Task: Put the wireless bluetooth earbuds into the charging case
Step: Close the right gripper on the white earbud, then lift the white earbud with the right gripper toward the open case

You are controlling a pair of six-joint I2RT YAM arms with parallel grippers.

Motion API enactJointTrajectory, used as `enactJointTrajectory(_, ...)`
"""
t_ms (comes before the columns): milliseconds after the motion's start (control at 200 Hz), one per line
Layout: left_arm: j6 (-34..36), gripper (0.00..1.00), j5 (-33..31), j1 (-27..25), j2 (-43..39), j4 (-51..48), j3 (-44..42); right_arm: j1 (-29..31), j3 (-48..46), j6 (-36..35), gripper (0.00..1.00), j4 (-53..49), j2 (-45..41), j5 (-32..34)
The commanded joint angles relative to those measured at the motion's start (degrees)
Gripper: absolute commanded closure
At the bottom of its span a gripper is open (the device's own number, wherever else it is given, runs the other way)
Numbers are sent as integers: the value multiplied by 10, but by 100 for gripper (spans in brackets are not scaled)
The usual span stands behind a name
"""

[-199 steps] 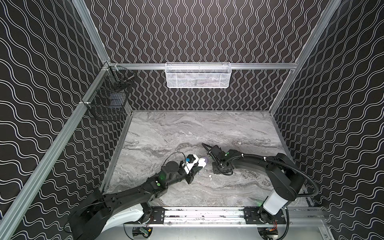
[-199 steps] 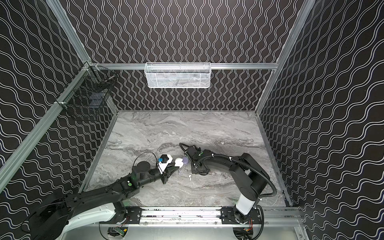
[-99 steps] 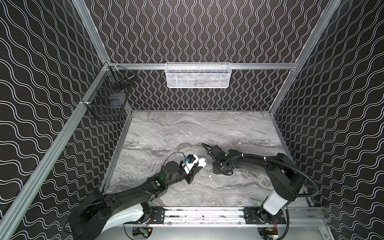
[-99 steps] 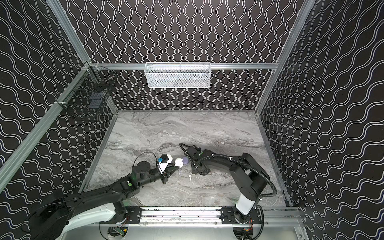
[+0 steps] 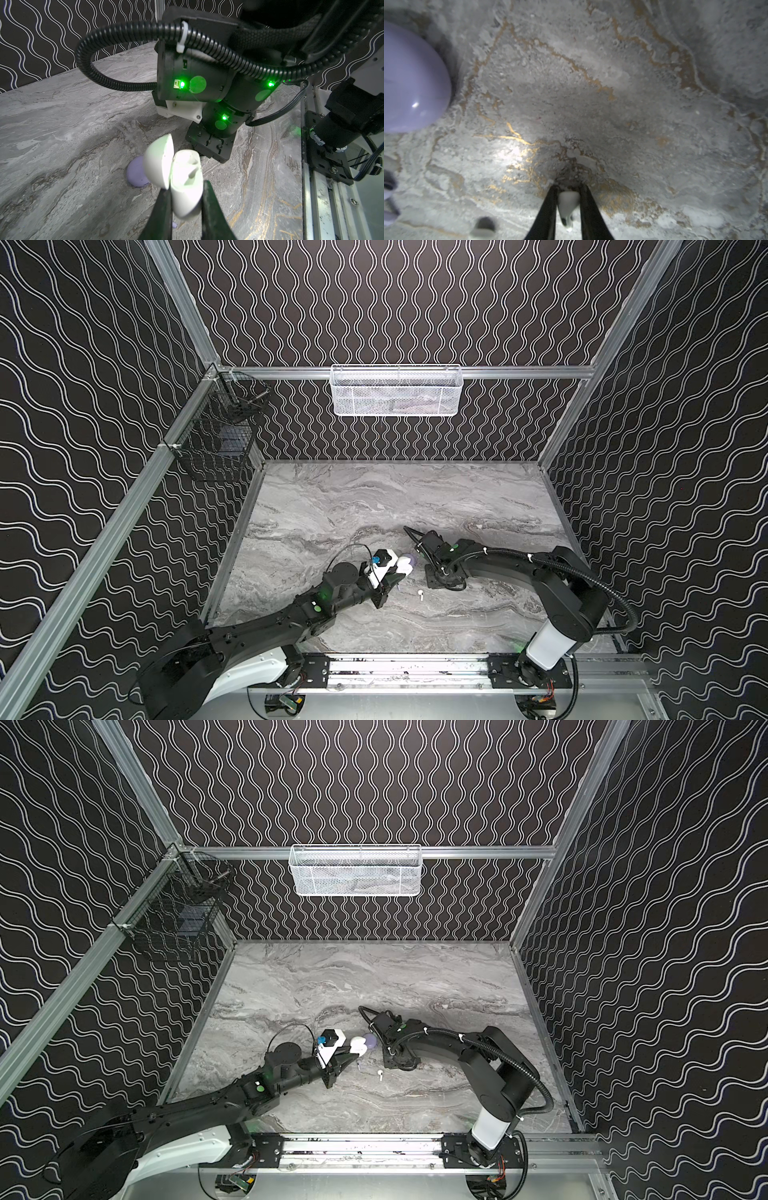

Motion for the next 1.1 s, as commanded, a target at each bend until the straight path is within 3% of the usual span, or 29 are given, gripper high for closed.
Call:
enactJointTrajectory(0, 2, 100, 8, -1, 2, 20, 5, 0, 1, 0, 79, -18, 2, 2)
enactJointTrajectory(1096, 1, 100, 6, -1, 4, 23, 5, 1, 4, 0, 85, -6, -28, 1)
